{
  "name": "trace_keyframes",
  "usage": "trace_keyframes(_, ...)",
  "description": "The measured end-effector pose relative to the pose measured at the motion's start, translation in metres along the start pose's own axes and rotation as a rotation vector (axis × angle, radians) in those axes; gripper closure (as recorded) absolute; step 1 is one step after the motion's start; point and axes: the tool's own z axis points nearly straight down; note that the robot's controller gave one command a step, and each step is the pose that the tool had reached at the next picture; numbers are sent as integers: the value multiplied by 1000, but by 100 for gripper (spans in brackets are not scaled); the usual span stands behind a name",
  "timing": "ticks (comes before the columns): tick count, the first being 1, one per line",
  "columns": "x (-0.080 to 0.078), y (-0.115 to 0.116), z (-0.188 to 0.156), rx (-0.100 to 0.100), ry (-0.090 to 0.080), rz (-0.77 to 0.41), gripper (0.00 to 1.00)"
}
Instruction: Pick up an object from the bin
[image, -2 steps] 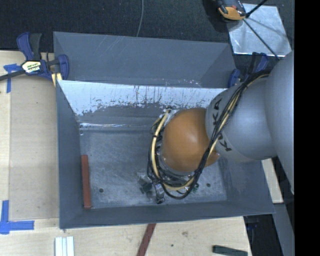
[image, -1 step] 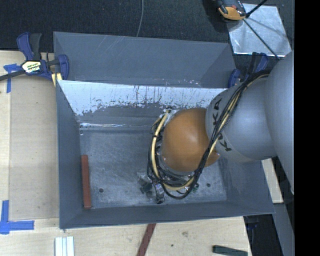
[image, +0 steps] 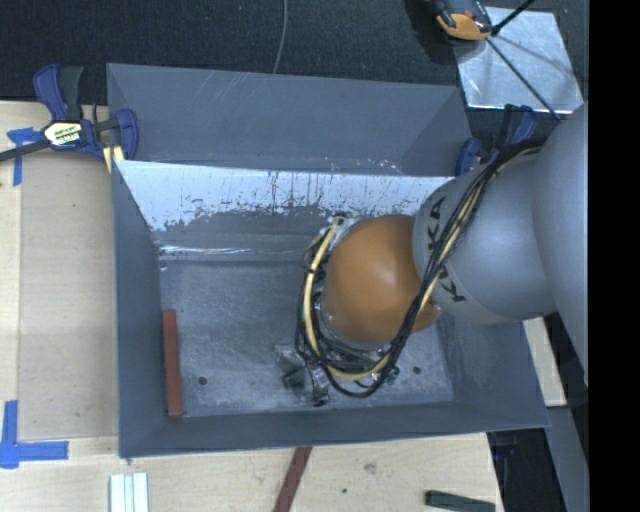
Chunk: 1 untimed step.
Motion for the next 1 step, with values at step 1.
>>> trace_keyframes(1, 2, 0, -14, -1, 7, 0, 100)
